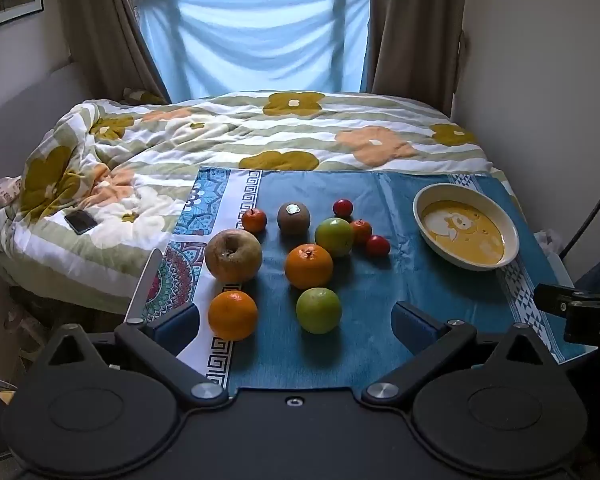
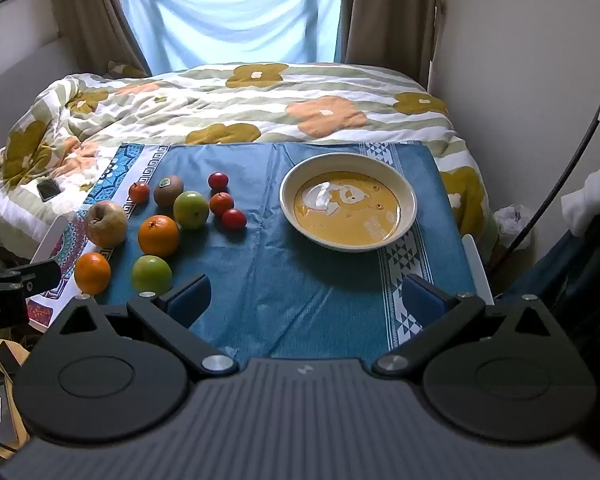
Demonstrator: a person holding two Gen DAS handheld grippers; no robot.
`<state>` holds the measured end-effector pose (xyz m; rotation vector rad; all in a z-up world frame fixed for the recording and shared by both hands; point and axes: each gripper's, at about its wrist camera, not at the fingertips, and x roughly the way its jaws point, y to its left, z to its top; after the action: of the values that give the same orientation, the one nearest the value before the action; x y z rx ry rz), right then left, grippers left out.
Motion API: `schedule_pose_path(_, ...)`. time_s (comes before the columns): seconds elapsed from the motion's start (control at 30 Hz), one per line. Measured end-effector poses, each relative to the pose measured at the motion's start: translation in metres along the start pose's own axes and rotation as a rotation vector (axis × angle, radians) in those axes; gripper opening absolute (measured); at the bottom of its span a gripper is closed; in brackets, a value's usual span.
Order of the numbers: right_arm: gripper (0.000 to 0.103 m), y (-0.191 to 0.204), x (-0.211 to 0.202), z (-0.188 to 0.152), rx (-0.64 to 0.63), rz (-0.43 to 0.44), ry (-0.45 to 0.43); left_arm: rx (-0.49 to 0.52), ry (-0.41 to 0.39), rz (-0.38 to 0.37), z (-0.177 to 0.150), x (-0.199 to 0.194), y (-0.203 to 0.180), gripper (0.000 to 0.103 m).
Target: Organize fruits
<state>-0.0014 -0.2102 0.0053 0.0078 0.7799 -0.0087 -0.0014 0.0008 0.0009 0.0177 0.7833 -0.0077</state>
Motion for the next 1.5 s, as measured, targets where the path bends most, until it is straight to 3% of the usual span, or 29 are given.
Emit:
schedule_pose_path(0.33, 0.103, -0.001, 0.0, -0.004, 0.01, -0.015, 0.0, 0.039, -0.012, 0.018, -0.002, -0.002, -0.006, 0.103)
schedule_pose_path(1.5, 0.103, -0.003, 0.002, -0.002, 0.011, -0.013, 0.001, 0.01, -0.007, 0.008, 0.001, 0.004, -0.001, 0.103)
